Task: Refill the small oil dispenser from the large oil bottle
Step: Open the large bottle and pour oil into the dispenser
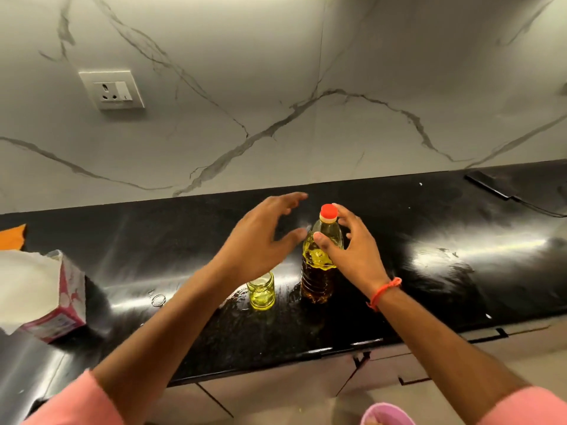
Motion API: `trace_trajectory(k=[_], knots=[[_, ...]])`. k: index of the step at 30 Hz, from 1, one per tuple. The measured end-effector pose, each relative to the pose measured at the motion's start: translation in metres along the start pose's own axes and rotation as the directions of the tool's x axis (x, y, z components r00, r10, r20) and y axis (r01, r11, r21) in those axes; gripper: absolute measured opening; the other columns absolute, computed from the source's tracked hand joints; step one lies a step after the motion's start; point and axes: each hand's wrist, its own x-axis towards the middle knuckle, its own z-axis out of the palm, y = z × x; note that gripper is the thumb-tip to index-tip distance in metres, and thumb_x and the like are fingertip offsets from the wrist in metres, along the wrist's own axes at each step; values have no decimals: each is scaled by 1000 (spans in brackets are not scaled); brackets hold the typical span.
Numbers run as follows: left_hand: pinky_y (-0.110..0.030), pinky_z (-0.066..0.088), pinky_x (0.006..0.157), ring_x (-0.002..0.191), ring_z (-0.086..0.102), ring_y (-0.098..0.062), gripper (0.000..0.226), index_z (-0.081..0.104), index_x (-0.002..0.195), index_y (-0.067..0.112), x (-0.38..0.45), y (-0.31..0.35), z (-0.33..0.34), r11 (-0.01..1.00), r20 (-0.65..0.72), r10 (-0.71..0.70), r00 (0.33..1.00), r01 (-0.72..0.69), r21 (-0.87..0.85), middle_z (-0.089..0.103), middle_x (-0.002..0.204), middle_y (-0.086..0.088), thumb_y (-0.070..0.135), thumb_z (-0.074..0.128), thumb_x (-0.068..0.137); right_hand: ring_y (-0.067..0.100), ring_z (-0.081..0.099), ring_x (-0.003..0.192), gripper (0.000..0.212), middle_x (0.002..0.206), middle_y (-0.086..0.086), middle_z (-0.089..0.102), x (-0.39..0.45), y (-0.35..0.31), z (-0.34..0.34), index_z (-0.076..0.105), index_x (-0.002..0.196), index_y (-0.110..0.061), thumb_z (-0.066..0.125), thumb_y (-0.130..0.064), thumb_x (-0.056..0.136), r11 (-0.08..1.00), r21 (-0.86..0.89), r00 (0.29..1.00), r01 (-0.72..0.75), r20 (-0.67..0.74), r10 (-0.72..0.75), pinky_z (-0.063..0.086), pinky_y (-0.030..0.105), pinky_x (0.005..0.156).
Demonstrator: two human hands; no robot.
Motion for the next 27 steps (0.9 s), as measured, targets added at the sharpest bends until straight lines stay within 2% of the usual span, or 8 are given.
trace_trajectory(k=[2, 6, 10, 14, 19, 23, 25, 27], knots=[[-36, 45, 110, 134, 51, -11, 58, 40, 152, 37, 24, 13, 1, 987, 56, 84, 995, -91, 133, 52, 149, 6, 40, 62, 98, 2, 54, 117, 51, 134, -7, 59, 4, -3, 0, 55, 138, -25, 73, -35, 92, 1000, 1, 999, 23, 26, -23, 35, -3, 85], [-42, 48, 106, 128, 57, -19, 45, 51, 146, 32, 58, 24, 8, 955, 173, 106, 979, -149, 258, 59, 143, 1, 37, 57, 102, -11, 60, 99, 31, 118, -6, 71, 10, -3, 0, 65, 128, -24, 67, -32, 97, 998, 63, 998, 15, 53, -19, 38, -5, 81], [-30, 45, 96, 121, 57, -17, 34, 63, 136, 29, 72, 33, 14, 913, 260, 112, 959, -203, 355, 63, 133, 1, 32, 55, 103, -13, 60, 103, 29, 115, -11, 72, 11, 2, -3, 67, 124, -27, 68, -36, 96, 992, 123, 995, -9, 98, -3, 42, -3, 80], [-35, 49, 97, 121, 56, -19, 34, 64, 135, 30, 77, 38, 16, 859, 315, 104, 943, -245, 450, 57, 135, -1, 31, 52, 103, -11, 62, 103, 30, 113, -12, 73, 13, 5, -5, 68, 121, -27, 70, -40, 94, 990, 142, 993, -13, 115, -4, 41, -3, 79], [-28, 48, 92, 112, 61, -19, 31, 67, 130, 24, 80, 43, 19, 848, 301, 63, 951, -210, 486, 63, 127, -5, 26, 51, 103, -10, 62, 102, 26, 111, -10, 74, 15, 8, -3, 70, 116, -25, 73, -36, 93, 987, 161, 994, -28, 110, 10, 40, -5, 78], [-26, 49, 88, 105, 64, -19, 29, 69, 126, 20, 83, 45, 24, 826, 272, 21, 962, -170, 537, 67, 121, -6, 28, 53, 103, -18, 57, 97, 31, 111, -14, 71, 15, 7, -2, 67, 124, -29, 73, -32, 93, 988, 154, 995, -17, 102, 1, 38, -8, 78], [-30, 54, 88, 99, 65, -20, 30, 70, 121, 17, 84, 47, 27, 795, 227, -15, 974, -127, 593, 69, 115, -7, 32, 52, 104, -21, 55, 96, 40, 110, -18, 67, 14, 7, -2, 64, 132, -28, 73, -29, 93, 987, 161, 996, -11, 93, -4, 37, -8, 79], [-33, 57, 82, 88, 66, -20, 39, 71, 110, 14, 84, 49, 31, 756, 173, -44, 984, -80, 650, 71, 102, -6, 46, 48, 103, -20, 55, 99, 47, 110, -20, 66, 13, 9, -3, 61, 138, -28, 74, -27, 93, 987, 158, 995, -11, 95, -5, 40, -5, 86]])
